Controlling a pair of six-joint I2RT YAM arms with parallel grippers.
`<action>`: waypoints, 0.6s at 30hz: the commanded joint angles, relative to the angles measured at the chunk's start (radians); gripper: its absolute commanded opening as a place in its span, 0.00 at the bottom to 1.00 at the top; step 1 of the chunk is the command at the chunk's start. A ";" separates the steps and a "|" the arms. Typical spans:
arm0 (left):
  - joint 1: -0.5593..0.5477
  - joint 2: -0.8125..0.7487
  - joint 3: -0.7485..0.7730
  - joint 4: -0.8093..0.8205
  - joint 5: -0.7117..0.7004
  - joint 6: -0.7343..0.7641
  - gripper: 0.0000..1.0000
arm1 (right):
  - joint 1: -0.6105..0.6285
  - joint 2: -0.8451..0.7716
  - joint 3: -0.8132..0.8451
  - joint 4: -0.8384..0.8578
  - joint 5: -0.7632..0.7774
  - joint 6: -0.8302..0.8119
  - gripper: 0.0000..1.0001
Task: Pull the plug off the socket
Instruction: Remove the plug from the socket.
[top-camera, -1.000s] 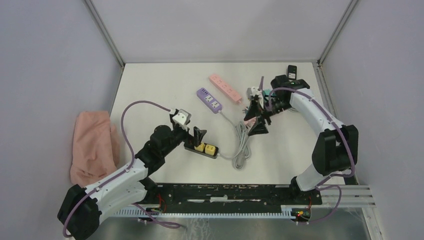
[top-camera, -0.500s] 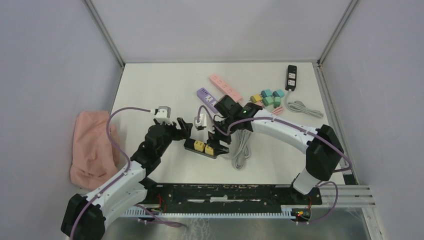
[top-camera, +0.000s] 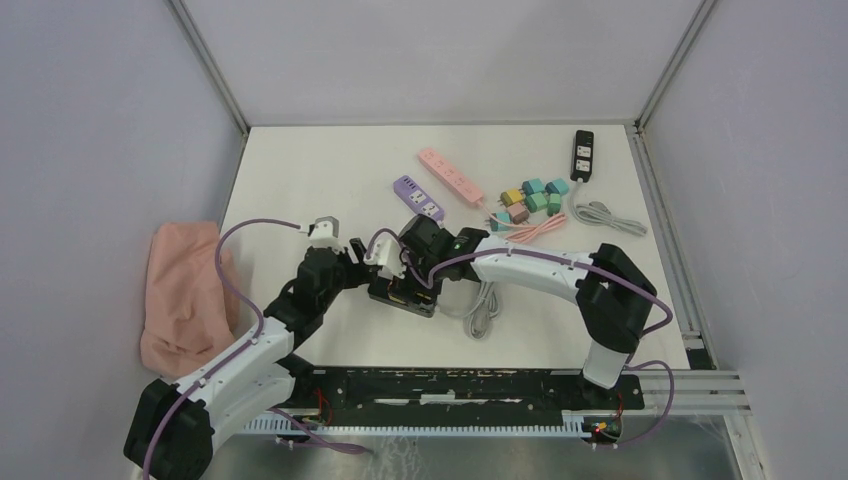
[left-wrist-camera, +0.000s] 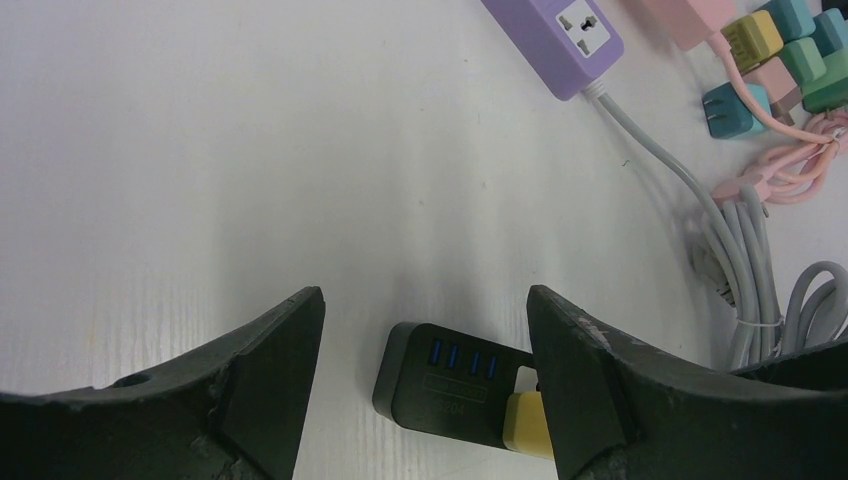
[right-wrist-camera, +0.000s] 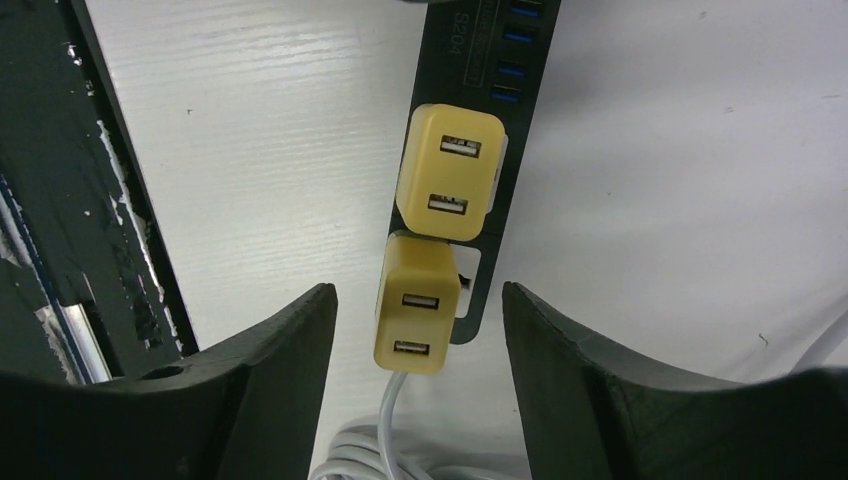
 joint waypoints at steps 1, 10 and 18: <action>0.007 -0.009 0.040 0.007 -0.025 -0.040 0.80 | 0.014 0.026 -0.006 0.048 0.036 0.033 0.64; 0.006 -0.005 0.010 0.071 0.087 0.018 0.82 | -0.060 -0.040 -0.032 -0.081 -0.164 -0.130 0.15; 0.007 -0.035 -0.072 0.356 0.404 0.108 0.92 | -0.231 -0.122 -0.082 -0.351 -0.288 -0.495 0.13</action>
